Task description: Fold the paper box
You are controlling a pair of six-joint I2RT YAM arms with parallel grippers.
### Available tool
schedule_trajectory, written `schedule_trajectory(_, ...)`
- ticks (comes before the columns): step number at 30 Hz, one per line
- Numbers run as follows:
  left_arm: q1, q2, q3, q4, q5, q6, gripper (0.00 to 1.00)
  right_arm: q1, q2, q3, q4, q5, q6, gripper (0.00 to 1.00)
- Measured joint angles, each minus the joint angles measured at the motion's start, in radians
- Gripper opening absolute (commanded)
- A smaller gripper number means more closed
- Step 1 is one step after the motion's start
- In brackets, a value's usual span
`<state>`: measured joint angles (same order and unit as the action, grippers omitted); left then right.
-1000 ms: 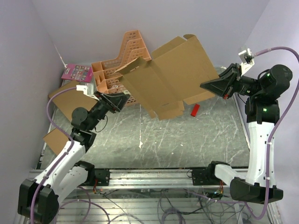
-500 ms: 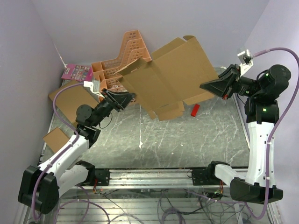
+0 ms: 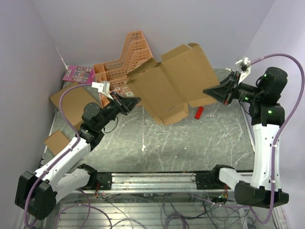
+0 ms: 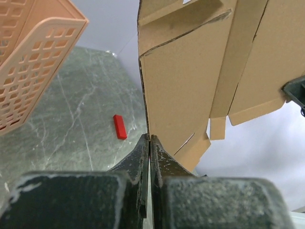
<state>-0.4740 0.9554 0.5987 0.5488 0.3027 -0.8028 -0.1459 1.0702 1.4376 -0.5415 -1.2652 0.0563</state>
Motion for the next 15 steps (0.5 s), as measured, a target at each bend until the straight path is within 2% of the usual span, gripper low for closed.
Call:
schedule_trajectory(7, -0.084, 0.016, 0.075, -0.276, -0.118, -0.003, 0.07, 0.050, -0.008, -0.096, -0.188, 0.074, -0.236, 0.00)
schedule_trajectory(11, -0.141, 0.062, 0.078, -0.430, -0.183, -0.035, 0.07, 0.078, -0.010, -0.249, -0.266, 0.144, -0.342, 0.00)
schedule_trajectory(15, -0.176, 0.135, 0.077, -0.537, -0.224, -0.072, 0.08, 0.099, -0.009, -0.381, -0.286, 0.209, -0.381, 0.00)
